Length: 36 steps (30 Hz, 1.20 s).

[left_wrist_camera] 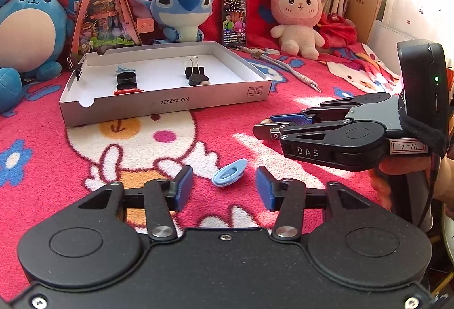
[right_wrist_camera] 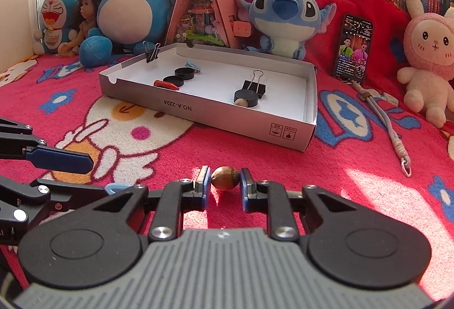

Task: Organize rigid objects
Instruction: 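Lift the hair clip and brown ball with both grippers over the white box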

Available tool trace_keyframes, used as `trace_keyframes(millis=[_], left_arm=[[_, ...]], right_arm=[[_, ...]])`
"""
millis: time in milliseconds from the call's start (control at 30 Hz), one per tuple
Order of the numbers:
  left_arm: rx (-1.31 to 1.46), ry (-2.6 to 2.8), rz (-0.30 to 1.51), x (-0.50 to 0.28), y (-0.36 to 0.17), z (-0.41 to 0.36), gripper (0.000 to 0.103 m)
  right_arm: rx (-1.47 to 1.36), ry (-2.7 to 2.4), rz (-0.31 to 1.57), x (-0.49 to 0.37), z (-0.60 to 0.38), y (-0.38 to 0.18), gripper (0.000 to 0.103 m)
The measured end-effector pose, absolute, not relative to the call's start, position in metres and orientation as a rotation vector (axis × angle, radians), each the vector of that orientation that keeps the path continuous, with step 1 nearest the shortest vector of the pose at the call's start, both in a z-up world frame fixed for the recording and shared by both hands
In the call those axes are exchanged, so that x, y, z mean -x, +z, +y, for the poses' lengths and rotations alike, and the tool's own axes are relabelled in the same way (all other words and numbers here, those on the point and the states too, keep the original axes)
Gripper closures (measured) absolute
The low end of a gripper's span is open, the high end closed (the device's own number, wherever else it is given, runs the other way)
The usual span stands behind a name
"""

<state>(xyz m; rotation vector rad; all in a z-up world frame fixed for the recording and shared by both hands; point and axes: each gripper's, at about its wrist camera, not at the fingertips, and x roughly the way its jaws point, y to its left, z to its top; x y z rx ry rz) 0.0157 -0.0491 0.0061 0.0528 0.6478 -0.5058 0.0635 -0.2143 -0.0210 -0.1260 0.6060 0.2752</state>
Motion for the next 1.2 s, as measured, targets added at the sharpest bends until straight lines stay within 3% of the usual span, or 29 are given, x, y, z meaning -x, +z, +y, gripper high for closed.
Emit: trace_keyframes(millis=[67,267,400,467,533,567,1200], left_arm=[[-0.045,-0.491,0.628,-0.015,0.003,-0.056,0.037],[0.076,-0.431,0.667,-0.022,-0.004,-0.069,0.037],[0.181,-0.406,0.671,-0.023,-0.008,-0.072,0.031],[0.171,-0.379,0.674,-0.026,-0.009,-0.075,0.036],[0.143,-0.350,0.678,-0.028,-0.011,-0.079,0.054],[0.128,-0.337,0.681,-0.030,-0.013,-0.081,0.070],[0.043,-0.292,0.607,-0.062,0.023,-0.058,0.072]], right_arm=[[0.116,0.260,0.604,-0.061,-0.219,-0.021,0.077],[0.085,0.200,0.597,-0.057,-0.235,-0.018,0.077],[0.072,0.163,0.589,-0.055,-0.244,-0.017,0.076],[0.057,0.148,0.585,-0.054,-0.248,-0.017,0.076],[0.050,0.140,0.586,-0.054,-0.250,-0.017,0.076],[0.047,0.137,0.585,-0.054,-0.251,-0.017,0.076],[0.013,0.165,0.556,-0.061,-0.246,-0.005,0.076]])
